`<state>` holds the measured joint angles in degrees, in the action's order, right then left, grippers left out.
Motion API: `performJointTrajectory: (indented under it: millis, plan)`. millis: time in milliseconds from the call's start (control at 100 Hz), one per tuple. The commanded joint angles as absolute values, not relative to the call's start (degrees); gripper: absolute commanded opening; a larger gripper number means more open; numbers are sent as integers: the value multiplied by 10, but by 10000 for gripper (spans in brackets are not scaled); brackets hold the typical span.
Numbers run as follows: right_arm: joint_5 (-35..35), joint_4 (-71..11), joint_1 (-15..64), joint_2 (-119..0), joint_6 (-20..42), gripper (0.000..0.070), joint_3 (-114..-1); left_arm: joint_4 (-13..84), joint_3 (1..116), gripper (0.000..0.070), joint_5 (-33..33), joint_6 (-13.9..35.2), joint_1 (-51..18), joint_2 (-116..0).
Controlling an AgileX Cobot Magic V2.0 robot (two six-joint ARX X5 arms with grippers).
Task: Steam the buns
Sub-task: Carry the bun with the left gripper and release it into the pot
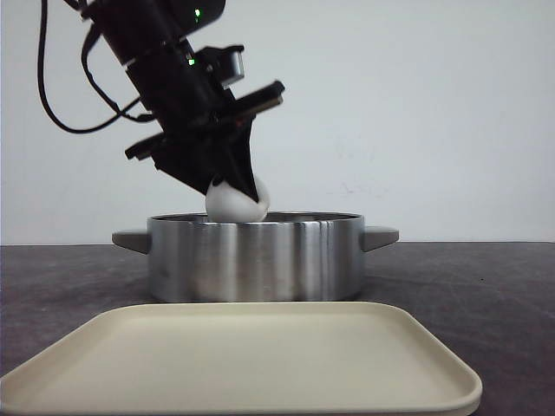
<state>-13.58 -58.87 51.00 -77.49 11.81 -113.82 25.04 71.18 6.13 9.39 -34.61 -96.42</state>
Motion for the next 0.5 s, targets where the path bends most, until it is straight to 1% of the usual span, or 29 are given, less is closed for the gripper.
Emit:
performJointTrajectory:
  millis: [0, 40, 70, 170, 200, 230, 340, 490]
  plan:
    - [-136, -587, 517, -782, 116, 16, -1147, 246, 720, 76, 62, 84, -350, -981]
    - [-136, -589, 517, -782, 116, 16, -1147, 248, 720, 137, 62, 84, -350, -985]
    - [-136, -590, 517, -782, 117, 16, -1147, 251, 720, 198, 62, 84, -350, -987]
    - [-136, -594, 517, -782, 120, 16, -1147, 256, 720, 435, 61, 83, -349, -988]
    - [-136, -594, 517, -782, 120, 16, -1147, 257, 720, 487, 61, 83, -349, -988]
    - [-136, -593, 517, -782, 120, 16, -1147, 257, 720, 518, 61, 83, -349, -988]
    - [-139, -592, 517, -782, 120, 16, -1147, 268, 722, 524, 62, 84, -346, -988]
    - [-140, -592, 517, -782, 120, 16, -1146, 330, 759, 521, 60, 83, -340, -986]
